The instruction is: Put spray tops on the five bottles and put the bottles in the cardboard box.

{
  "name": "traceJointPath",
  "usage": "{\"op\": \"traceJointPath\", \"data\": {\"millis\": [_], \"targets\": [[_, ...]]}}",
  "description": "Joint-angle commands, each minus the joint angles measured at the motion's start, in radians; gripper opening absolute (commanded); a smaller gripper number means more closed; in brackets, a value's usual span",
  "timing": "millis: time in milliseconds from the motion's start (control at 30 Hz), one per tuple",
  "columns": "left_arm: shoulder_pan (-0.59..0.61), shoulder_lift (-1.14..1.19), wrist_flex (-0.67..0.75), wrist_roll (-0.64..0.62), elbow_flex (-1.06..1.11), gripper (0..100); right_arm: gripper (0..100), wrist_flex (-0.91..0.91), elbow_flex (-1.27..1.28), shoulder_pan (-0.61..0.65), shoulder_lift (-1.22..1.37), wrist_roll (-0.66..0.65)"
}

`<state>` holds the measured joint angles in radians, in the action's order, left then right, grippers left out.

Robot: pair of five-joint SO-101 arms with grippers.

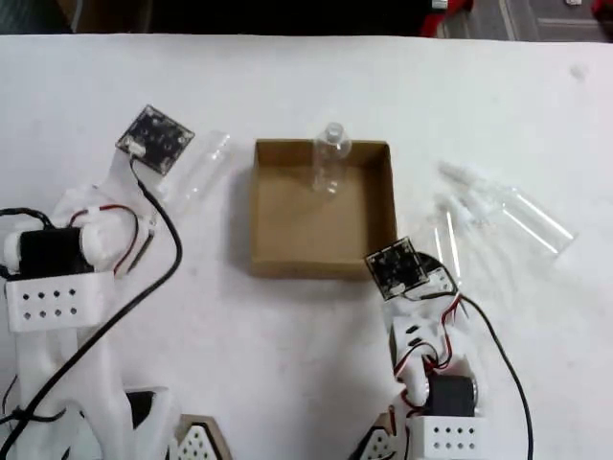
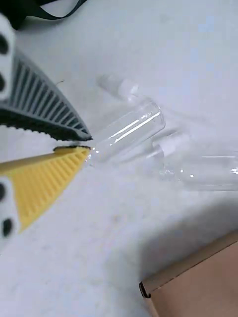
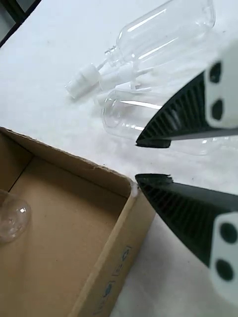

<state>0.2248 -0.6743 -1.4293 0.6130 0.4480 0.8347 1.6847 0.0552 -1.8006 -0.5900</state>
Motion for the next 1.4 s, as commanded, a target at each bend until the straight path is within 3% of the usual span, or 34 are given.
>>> {"op": "traceJointPath", "data": {"millis": [0,267,467,667,800,1000,1367], "targets": [[0.010,-0.019,0.115,-0.012,0.072,3,7.4,0.004,0.006,-0.002,0.002,0.003],[0.007,-0.019,0.336,-0.175,0.219,22,7.4,0.004,0.006,-0.002,0.002,0.003],[-0.024,-0.016,0.486,-0.180,0.310,20,7.4,0.004,0.006,-0.002,0.002,0.003],[-0.051,0.013,0.497,-0.181,0.321,20,7.4,0.004,0.006,-0.002,0.002,0.003],[-0.068,0.203,0.531,-0.210,0.235,20,7.4,0.004,0.006,-0.002,0.002,0.003],[-0.067,0.544,0.425,-0.285,-0.032,20,7.4,0.005,0.006,-0.002,0.002,0.003],[-0.068,0.714,0.572,-0.293,-0.052,20,7.4,0.005,0.006,-0.002,0.002,0.003]]}}
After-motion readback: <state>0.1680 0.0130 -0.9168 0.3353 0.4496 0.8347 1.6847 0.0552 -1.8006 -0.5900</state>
